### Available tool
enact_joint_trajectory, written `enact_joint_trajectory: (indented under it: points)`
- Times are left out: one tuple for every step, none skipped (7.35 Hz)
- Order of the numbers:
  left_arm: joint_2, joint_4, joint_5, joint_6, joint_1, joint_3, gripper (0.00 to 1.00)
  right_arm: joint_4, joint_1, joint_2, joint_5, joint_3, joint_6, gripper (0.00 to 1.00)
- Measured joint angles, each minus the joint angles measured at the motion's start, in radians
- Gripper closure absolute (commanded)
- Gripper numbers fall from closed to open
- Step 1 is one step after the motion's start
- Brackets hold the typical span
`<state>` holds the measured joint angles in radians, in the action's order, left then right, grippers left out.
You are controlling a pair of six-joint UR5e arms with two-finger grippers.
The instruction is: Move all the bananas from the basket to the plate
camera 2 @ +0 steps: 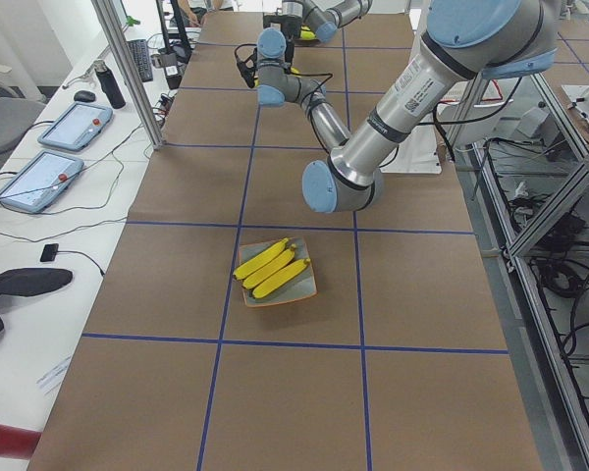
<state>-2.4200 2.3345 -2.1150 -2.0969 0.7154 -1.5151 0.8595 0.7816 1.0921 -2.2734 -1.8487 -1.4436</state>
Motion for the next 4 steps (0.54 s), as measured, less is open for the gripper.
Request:
enact_joint_trajectory:
  points:
    - [-0.002, 0.002, 0.004, -0.001, -0.004, 0.001, 0.02, -0.004, -0.001, 0.0, 0.0, -0.001, -0.001, 1.0]
    - [-0.004, 0.003, 0.006, -0.001, -0.008, 0.004, 0.05, -0.005, -0.002, 0.0, -0.001, -0.002, -0.001, 1.0]
    - [-0.008, 0.003, 0.007, -0.002, -0.01, 0.009, 0.12, -0.006, -0.003, -0.001, -0.001, -0.003, -0.001, 1.0]
    - [-0.012, 0.003, 0.008, -0.002, -0.011, 0.012, 0.2, -0.007, -0.003, -0.002, -0.001, -0.005, -0.001, 1.0]
